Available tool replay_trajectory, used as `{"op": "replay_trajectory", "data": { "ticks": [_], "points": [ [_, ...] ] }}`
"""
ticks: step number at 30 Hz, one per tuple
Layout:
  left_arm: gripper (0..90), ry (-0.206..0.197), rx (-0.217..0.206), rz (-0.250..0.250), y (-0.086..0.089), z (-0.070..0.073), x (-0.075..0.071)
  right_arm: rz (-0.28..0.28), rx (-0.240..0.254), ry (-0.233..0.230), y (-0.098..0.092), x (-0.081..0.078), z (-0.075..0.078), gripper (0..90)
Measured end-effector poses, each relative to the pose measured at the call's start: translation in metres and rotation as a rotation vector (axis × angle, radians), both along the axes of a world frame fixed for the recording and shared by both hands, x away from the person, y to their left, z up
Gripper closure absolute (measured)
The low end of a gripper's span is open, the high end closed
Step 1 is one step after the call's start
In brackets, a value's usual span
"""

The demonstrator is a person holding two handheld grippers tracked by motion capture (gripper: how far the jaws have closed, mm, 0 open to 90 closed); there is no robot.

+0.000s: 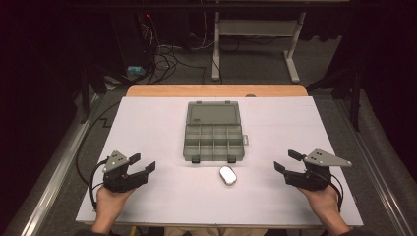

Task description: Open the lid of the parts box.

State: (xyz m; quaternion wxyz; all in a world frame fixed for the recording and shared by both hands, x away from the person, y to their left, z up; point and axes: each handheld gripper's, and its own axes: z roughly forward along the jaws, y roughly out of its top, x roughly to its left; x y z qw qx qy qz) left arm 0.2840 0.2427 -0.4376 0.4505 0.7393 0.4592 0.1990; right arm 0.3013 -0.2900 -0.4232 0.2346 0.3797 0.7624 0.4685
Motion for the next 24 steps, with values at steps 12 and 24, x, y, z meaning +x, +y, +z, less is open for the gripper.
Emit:
{"op": "replay_trajectory", "data": {
  "ticks": [12, 24],
  "points": [
    [33.4, -0.037, -0.011, 0.058, 0.002, -0.011, -0.019, -0.075, 0.106, -0.018, -0.033, -0.031, -0.026, 29.7],
    [33.4, -0.010, -0.039, 0.056, 0.006, -0.019, -0.018, -0.153, 0.157, -0.005, -0.050, -0.041, -0.034, 28.9]
  ]
}}
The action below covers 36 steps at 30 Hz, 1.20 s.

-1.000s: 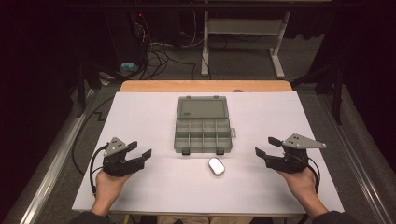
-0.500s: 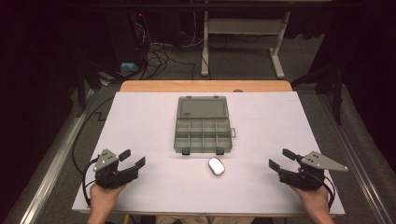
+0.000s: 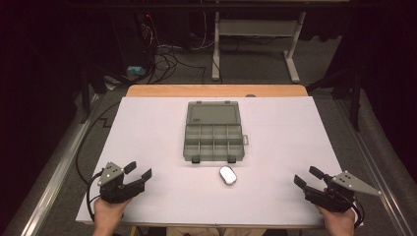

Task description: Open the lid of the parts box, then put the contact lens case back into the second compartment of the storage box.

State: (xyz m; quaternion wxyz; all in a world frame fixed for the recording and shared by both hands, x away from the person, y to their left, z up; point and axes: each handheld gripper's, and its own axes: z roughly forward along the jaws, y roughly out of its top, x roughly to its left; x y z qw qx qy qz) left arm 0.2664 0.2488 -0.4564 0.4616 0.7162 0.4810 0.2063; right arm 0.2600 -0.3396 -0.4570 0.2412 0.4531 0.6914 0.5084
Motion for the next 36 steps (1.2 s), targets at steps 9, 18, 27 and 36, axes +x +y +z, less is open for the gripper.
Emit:
{"op": "replay_trajectory", "data": {
  "ticks": [9, 18, 27, 36],
  "points": [
    [33.2, -0.002, 0.009, -0.021, -0.001, 0.000, 0.001, -0.007, -0.020, 0.006, 0.002, 0.003, -0.001, 28.6],
    [33.2, -0.011, 0.002, -0.019, 0.000, 0.001, 0.002, -0.005, -0.047, -0.004, 0.006, 0.004, 0.000, 28.4],
    [33.2, -0.004, 0.034, -0.038, -0.008, 0.001, 0.002, 0.003, -0.051, -0.042, 0.010, -0.002, 0.005, 28.3],
    [33.2, -0.002, 0.029, -0.042, -0.006, 0.000, 0.003, 0.057, -0.054, -0.053, 0.023, 0.003, 0.006, 31.6]
  ]
}}
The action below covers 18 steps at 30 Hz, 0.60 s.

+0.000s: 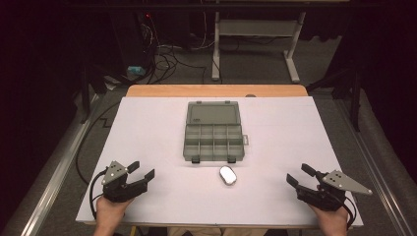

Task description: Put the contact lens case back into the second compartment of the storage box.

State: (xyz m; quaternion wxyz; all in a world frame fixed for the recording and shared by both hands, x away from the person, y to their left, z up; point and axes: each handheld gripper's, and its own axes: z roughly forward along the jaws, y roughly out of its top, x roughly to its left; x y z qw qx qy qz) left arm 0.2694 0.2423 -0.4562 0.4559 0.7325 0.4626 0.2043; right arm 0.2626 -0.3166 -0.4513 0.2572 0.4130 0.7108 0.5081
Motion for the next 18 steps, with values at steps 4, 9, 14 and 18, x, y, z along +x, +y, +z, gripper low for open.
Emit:
{"op": "replay_trajectory", "data": {
  "ticks": [4, 9, 14, 18],
  "points": [
    [33.2, 0.003, -0.002, -0.002, 0.000, 0.000, 0.000, 0.012, 0.002, 0.003, 0.006, 0.001, 0.000, 31.5],
    [33.2, 0.002, 0.008, -0.006, -0.002, 0.000, 0.001, 0.033, 0.009, 0.018, 0.012, 0.004, 0.002, 31.7],
    [33.1, 0.005, 0.004, -0.005, -0.001, -0.001, 0.001, 0.036, 0.014, 0.023, 0.014, 0.006, 0.002, 31.7],
    [33.2, 0.003, 0.006, -0.007, -0.001, -0.001, 0.001, 0.042, 0.015, 0.019, 0.018, 0.006, 0.002, 31.6]
  ]
}}
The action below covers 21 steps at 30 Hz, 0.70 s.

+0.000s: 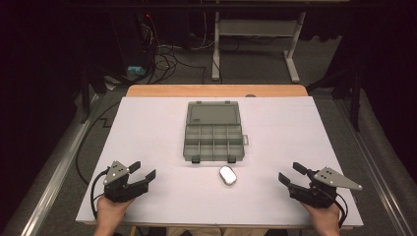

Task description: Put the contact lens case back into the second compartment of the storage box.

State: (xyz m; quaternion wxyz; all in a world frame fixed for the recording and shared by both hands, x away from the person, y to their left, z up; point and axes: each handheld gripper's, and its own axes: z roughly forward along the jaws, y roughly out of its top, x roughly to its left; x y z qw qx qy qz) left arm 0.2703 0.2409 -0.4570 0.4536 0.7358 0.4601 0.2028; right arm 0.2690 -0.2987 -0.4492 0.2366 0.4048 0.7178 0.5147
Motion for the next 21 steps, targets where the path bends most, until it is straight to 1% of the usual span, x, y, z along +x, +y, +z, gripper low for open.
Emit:
{"op": "replay_trajectory", "data": {
  "ticks": [8, 9, 16, 21],
  "points": [
    [33.1, 0.000, -0.001, 0.000, 0.000, 0.000, 0.000, 0.028, -0.008, 0.000, 0.011, 0.003, -0.001, 31.2],
    [33.1, -0.001, -0.001, 0.001, 0.001, 0.000, 0.000, 0.038, -0.009, 0.003, 0.015, 0.005, -0.001, 31.1],
    [33.1, -0.002, -0.004, 0.000, 0.001, 0.000, 0.000, 0.063, -0.011, 0.006, 0.029, 0.008, -0.002, 30.1],
    [33.1, 0.001, -0.007, 0.000, 0.001, 0.000, 0.000, 0.100, -0.022, 0.018, 0.040, 0.012, -0.003, 30.5]
  ]
}}
